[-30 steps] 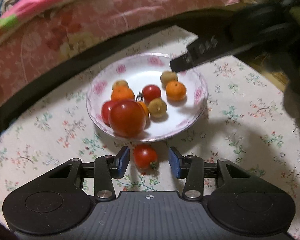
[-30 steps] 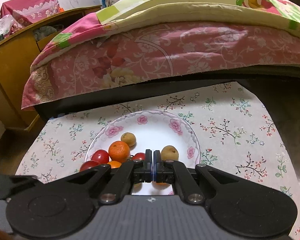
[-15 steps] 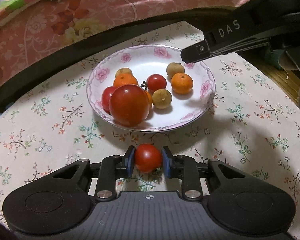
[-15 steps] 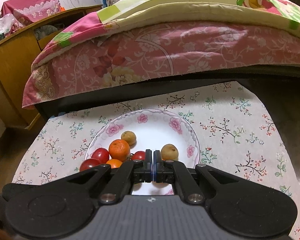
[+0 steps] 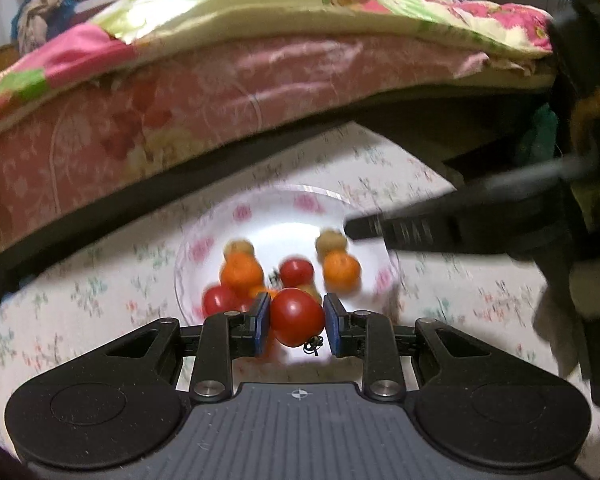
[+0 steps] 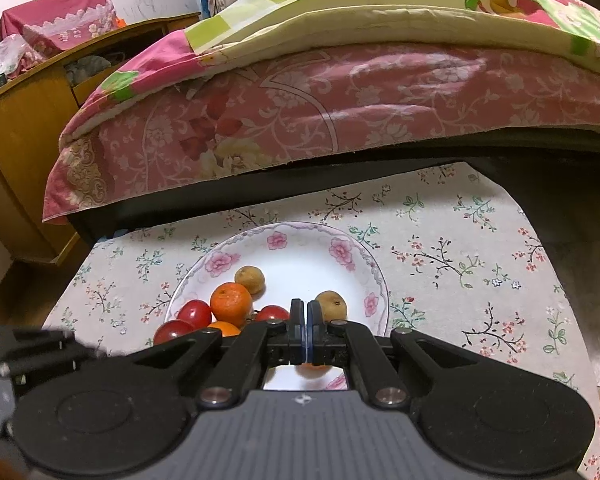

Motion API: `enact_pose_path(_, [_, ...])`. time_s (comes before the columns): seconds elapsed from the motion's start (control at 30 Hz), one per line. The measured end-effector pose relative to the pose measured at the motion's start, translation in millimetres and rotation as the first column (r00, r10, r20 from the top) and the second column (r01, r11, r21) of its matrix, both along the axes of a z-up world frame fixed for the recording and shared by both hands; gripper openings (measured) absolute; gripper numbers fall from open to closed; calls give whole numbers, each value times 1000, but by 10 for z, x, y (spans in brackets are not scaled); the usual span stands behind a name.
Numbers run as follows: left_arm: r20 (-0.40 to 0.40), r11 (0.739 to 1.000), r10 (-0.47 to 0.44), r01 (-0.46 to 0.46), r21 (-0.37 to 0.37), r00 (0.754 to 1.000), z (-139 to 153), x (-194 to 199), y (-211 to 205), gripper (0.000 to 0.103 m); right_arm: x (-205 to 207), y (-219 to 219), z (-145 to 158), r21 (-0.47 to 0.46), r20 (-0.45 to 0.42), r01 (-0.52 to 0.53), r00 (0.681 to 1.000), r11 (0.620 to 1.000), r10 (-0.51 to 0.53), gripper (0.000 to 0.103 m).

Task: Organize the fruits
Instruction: 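Lower both tomatoes into the white plate and open both tools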

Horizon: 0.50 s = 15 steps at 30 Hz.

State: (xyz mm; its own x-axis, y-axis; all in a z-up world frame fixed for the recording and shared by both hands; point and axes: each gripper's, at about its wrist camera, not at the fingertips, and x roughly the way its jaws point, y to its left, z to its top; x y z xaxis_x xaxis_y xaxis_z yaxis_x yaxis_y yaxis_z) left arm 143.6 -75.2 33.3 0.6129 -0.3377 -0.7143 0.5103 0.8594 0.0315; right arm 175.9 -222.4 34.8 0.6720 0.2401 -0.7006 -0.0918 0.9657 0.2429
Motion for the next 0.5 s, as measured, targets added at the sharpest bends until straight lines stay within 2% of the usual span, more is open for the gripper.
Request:
enact_pose_path(0.2, [27, 1000, 17, -17, 8, 999, 7, 235, -74, 36, 37, 9, -41, 13, -11, -8, 1000, 1000, 8, 4])
enact_pose_path(0.5, [9, 1000, 30, -30, 4, 1000, -78, 445, -73, 36, 132, -11, -116, 37, -24, -7, 1000, 999, 8, 4])
